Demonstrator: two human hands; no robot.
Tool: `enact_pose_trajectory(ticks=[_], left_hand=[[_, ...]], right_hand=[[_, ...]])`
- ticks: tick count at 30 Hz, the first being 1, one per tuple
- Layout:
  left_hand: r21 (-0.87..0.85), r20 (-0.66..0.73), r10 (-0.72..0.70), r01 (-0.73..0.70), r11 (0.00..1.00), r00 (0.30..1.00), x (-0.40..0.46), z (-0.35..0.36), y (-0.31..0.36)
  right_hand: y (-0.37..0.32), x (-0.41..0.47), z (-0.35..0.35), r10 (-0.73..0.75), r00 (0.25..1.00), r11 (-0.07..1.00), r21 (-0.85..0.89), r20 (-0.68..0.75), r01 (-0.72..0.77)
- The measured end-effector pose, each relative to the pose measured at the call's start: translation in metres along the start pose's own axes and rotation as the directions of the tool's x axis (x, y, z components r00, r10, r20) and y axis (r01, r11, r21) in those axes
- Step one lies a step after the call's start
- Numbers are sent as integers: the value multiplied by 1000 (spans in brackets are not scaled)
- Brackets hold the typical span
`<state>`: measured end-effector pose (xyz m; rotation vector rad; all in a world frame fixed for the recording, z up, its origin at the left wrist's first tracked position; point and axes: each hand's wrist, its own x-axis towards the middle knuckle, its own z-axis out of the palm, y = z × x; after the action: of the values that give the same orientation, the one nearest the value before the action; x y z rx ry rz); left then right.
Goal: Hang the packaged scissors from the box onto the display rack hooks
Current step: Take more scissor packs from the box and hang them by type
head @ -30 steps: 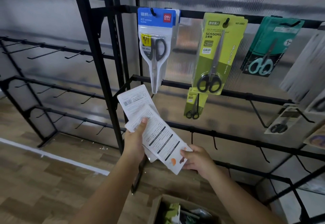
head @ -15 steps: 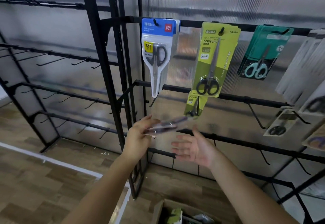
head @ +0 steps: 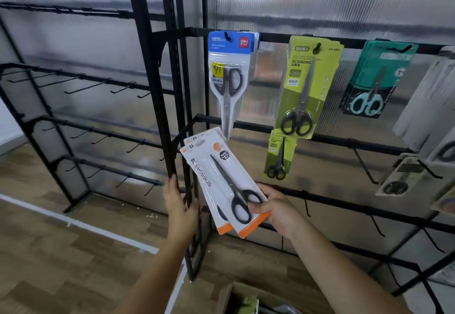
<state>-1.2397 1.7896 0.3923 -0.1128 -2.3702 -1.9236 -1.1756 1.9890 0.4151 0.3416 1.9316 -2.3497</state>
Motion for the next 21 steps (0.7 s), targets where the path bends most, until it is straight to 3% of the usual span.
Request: enact_pose_trajectory(ticks=[1,2,3,7,13,21], left_hand=[[-217,146,-165,194,957,975,-5,0,-2],[-338,322,-269,376,863,908,-10,1,-8],[-355,446,-286,461,814,848,-15,2,-15],[-397,640,-181,523,754,746,-19,13,-27],[-450,600,-220,551,703,769,-29,29,-36],[-413,649,-73,432,802,757,-27,69,12]], right_hand=[[5,0,1,0,1000,1000,1,-17,0],[11,0,1,7,1000,1000,-6,-30,-7],[16,-1,2,16,999,1000,-17,-46,-16],[33,-6,-1,36,994,999,-18,-103,-38],[42,-17,-16,42,964,999,11,-264,-41],[22,-55,-59,-37,956,960,257,-290,115]])
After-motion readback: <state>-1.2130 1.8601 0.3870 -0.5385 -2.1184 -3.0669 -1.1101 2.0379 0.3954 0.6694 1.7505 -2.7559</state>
